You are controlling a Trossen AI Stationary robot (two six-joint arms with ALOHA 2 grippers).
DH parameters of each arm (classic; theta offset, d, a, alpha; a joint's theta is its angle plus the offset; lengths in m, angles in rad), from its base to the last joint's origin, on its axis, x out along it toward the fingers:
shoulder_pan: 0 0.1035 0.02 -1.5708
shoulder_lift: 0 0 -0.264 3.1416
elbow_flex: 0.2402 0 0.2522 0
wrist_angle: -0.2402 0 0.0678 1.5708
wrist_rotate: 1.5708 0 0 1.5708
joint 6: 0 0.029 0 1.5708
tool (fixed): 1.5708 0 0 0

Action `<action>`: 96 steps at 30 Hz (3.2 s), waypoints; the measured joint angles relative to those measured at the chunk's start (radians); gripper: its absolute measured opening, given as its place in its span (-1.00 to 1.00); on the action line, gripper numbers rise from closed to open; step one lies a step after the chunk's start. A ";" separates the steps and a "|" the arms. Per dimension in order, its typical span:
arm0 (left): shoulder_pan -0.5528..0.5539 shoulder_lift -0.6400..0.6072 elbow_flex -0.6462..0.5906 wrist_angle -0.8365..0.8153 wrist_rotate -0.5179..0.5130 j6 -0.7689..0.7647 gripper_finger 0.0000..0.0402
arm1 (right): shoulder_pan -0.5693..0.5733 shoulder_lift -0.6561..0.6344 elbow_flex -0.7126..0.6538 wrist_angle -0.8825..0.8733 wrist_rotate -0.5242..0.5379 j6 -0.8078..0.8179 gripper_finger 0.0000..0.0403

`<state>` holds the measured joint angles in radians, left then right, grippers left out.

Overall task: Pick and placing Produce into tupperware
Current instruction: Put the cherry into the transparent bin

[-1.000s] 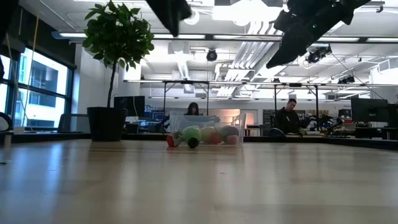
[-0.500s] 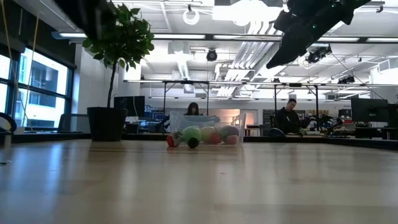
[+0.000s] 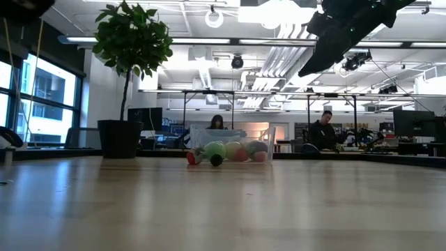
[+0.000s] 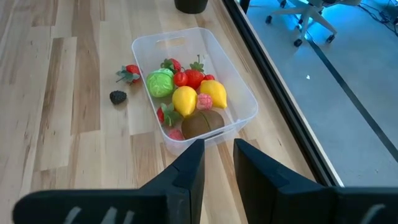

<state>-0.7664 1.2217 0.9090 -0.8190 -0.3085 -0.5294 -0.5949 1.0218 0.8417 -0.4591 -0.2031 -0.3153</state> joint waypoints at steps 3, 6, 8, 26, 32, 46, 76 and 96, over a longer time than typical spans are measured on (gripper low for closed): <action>-0.035 0.000 -0.060 0.087 0.000 0.000 -0.18 | 0.000 0.000 0.000 0.000 0.000 0.000 -0.62; -0.032 0.000 -0.132 0.214 0.004 -0.003 -0.18 | 0.000 0.000 0.000 0.000 0.000 0.000 -0.62; -0.029 0.001 -0.179 0.281 -0.016 -0.026 -0.17 | 0.000 0.000 0.000 0.000 0.000 0.000 -0.62; -0.013 0.160 -0.276 0.444 -0.003 -0.158 -0.17 | 0.000 0.000 0.000 0.001 -0.002 0.000 -0.62; -0.012 0.223 -0.276 0.482 0.007 -0.162 -0.17 | 0.000 0.000 0.000 0.000 -0.002 0.000 -0.62; -0.012 0.251 -0.276 0.489 0.007 -0.159 -0.17 | 0.000 0.000 0.000 -0.001 0.000 0.000 -0.62; -0.012 0.328 -0.272 0.540 -0.025 -0.190 -0.17 | 0.000 0.000 0.000 0.000 -0.001 0.000 -0.62; -0.012 0.328 -0.272 0.539 -0.066 -0.286 -0.17 | 0.000 0.000 0.000 0.000 -0.001 0.000 -0.62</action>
<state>-0.7780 1.5501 0.6365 -0.2798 -0.3748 -0.8155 -0.5953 1.0214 0.8417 -0.4589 -0.2039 -0.3153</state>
